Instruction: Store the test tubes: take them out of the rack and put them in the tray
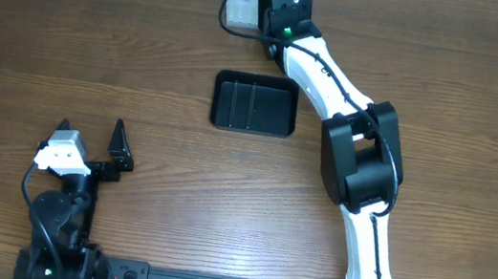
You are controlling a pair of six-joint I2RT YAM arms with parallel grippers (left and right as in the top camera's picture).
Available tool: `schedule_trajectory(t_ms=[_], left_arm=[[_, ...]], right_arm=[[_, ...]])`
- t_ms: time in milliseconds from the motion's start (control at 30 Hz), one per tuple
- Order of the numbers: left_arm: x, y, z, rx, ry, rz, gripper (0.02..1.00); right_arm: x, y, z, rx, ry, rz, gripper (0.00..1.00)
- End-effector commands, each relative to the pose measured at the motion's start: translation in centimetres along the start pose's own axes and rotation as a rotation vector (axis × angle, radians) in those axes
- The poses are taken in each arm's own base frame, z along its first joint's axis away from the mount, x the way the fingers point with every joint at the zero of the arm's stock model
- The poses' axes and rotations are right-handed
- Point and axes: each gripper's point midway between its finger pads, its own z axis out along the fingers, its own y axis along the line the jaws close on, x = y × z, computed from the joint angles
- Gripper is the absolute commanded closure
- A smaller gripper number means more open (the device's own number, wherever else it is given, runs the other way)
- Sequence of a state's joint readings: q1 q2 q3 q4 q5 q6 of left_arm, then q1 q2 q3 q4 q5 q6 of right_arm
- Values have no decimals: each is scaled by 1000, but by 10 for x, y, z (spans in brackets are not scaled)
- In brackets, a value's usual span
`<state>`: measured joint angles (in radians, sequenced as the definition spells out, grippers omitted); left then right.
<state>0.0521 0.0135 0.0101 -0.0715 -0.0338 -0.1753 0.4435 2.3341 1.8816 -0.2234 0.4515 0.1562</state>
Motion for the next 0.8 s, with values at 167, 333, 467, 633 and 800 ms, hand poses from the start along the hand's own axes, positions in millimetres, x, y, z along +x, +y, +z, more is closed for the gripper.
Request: schedule_trajectory(t_ms=[167, 333, 467, 633, 800], left_arm=[[0, 2, 0, -12, -7, 14, 23], [0, 2, 0, -12, -7, 14, 20], [0, 2, 0, -12, -7, 14, 18], [0, 2, 0, -12, -7, 14, 20], [0, 2, 0, -12, -7, 14, 20]], right_arm=[[0, 12, 1, 0, -13, -22, 796], [0, 10, 1, 18, -15, -34, 847], [1, 9, 1, 24, -11, -36, 879], [2, 11, 0, 22, -10, -38, 895], [1, 12, -1, 20, -13, -39, 906]])
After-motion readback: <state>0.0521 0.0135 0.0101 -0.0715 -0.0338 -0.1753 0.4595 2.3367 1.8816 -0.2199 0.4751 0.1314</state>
